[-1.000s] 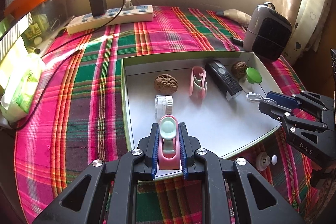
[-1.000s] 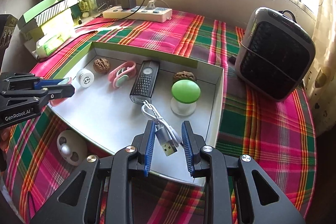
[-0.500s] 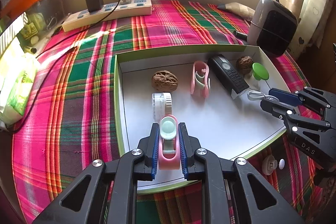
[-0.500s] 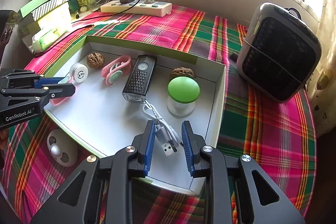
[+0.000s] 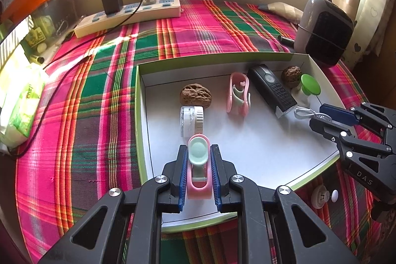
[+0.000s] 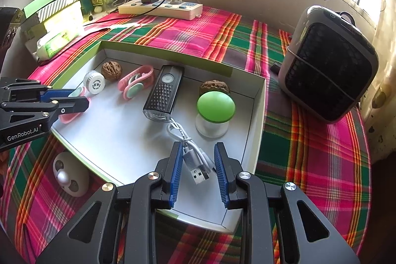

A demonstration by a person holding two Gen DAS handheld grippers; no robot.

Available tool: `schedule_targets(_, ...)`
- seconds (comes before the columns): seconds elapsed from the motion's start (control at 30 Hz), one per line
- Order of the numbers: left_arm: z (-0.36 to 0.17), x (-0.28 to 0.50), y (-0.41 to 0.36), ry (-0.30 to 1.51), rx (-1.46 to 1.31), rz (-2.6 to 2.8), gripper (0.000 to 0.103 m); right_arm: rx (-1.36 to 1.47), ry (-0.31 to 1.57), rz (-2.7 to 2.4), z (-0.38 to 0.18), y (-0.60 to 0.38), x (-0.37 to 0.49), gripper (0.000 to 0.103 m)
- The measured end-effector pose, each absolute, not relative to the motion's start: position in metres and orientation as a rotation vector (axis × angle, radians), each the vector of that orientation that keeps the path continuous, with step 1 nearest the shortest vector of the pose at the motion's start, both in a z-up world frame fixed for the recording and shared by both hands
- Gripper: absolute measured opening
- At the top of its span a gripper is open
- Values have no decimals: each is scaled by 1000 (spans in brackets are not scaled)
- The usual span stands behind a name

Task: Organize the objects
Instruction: 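Lower into the box and open the left tool releasing the pink holder while the right tool releases the cable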

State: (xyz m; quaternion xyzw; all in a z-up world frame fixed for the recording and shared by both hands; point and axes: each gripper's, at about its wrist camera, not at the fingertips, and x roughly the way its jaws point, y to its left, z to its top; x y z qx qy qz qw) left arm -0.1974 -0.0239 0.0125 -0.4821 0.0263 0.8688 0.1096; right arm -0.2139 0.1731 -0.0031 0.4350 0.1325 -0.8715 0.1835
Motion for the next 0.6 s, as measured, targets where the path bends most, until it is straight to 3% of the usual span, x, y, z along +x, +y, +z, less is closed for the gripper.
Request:
schedule_targets(0.4,12,-197,-23,75,-1417,2553,17,1227,366,-2467,-2,174,-212,28)
schedule_targets(0.6,12,-197,-24,71,-1413,2546,22,1225,359,-2474,-2,174,-211,28)
